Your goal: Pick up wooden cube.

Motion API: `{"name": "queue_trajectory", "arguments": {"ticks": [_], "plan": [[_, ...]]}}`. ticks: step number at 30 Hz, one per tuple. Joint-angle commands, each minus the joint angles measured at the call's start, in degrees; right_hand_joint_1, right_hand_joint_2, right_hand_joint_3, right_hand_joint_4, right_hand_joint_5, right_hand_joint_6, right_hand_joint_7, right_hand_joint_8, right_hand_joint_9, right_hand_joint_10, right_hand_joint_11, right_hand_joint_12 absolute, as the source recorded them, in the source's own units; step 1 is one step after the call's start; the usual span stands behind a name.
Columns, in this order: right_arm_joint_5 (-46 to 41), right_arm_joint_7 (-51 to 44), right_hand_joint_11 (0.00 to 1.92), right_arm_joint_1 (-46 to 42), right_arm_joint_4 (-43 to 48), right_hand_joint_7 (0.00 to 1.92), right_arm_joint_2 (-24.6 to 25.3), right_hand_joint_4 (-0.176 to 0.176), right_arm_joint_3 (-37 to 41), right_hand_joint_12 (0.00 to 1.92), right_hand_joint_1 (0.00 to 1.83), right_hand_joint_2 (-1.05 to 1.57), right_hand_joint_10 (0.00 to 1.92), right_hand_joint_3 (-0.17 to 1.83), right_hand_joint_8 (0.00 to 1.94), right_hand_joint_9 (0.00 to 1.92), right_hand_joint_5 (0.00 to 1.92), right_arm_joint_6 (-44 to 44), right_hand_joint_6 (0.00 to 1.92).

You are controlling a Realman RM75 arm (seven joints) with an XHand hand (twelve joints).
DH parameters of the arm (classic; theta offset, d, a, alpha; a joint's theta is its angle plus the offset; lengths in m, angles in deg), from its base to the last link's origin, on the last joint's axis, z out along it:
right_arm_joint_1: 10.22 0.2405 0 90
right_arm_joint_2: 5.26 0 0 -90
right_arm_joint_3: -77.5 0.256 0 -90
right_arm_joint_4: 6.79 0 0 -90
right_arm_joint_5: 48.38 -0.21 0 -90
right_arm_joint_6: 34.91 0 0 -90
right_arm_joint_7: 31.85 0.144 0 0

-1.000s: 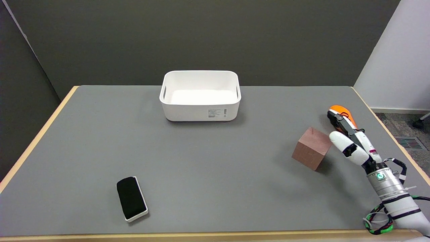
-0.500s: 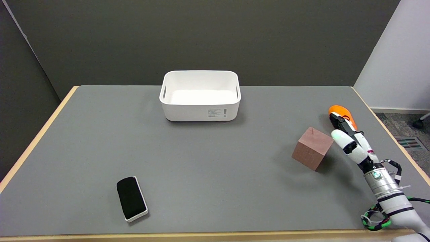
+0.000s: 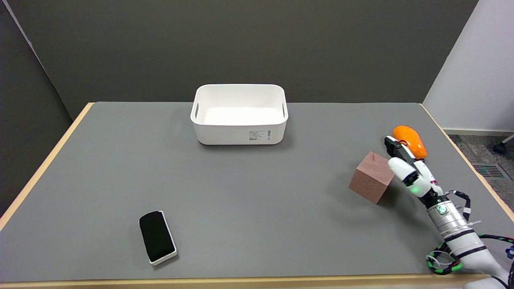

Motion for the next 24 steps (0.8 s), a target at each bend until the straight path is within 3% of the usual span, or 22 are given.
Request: {"name": "queue_trajectory", "arguments": {"ticks": [1,12,14,24], "plan": [[6.7,2.7,0.00,0.7,-1.4,0.07,1.6,-0.176,-1.0,0.28,0.35,0.52,0.12,0.95,0.09,0.07,0.08,-0.7,0.18],[9.0,2.7,0.00,0.7,-2.6,0.01,1.0,-0.176,-1.0,0.26,0.52,0.43,0.04,0.88,0.00,0.01,0.05,-0.8,0.03],[9.0,2.7,0.00,0.7,-2.8,0.00,0.9,-0.176,-1.0,0.18,0.35,0.49,0.06,0.86,0.04,0.00,0.03,-0.8,0.07],[11.1,4.1,0.00,0.8,-3.5,0.00,0.3,-0.176,-0.5,0.11,0.33,0.50,0.00,0.85,0.00,0.00,0.01,-0.8,0.06]]}}
